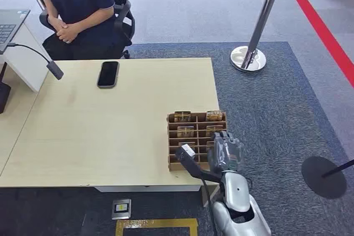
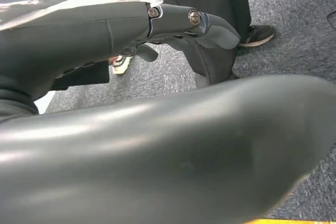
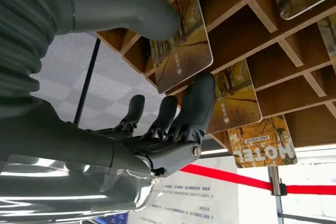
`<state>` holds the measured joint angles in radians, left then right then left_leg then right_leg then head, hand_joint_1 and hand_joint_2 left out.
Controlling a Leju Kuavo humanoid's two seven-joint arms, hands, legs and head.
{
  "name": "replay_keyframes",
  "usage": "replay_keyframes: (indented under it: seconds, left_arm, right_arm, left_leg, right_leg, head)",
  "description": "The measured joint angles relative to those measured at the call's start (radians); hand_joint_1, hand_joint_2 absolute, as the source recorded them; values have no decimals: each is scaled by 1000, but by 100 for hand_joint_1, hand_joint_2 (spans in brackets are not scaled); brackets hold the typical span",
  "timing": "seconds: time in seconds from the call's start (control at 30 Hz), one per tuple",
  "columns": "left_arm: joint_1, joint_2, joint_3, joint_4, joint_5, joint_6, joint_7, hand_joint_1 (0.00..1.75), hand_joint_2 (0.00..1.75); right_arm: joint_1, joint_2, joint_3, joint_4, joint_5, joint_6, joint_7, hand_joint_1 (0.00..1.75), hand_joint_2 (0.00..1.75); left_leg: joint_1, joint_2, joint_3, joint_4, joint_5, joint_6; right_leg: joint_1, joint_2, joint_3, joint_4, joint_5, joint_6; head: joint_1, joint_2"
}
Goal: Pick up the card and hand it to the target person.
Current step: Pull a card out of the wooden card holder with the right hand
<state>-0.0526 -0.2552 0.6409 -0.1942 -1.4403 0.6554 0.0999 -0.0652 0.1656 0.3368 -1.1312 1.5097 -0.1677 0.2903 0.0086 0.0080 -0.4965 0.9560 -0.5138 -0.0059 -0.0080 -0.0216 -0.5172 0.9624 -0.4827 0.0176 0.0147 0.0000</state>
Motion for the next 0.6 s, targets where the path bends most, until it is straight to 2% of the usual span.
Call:
replay_keyframes:
  seconds: [0.07,0.2,0.6]
  left_arm:
    - [0,0,0,0,-1,0,0,0,0]
    - [0,0,0,0,-7,0,0,0,0]
    - [0,0,-1,0,-8,0,0,0,0]
  right_arm:
    - [-3,0,0,5,0,-1,0,96,175]
    - [-15,1,-5,22,-1,-9,0,125,175]
    - [-18,7,-10,30,1,-18,-1,130,175]
  left_leg:
    - [0,0,0,0,0,0]
    - [0,0,0,0,0,0]
    - [0,0,1,0,0,0]
  right_leg:
    - [0,0,0,0,0,0]
    - [0,0,0,0,0,0]
    - [0,0,1,0,0,0]
  head:
    - [0,0]
    - [0,0]
    - [0,0]
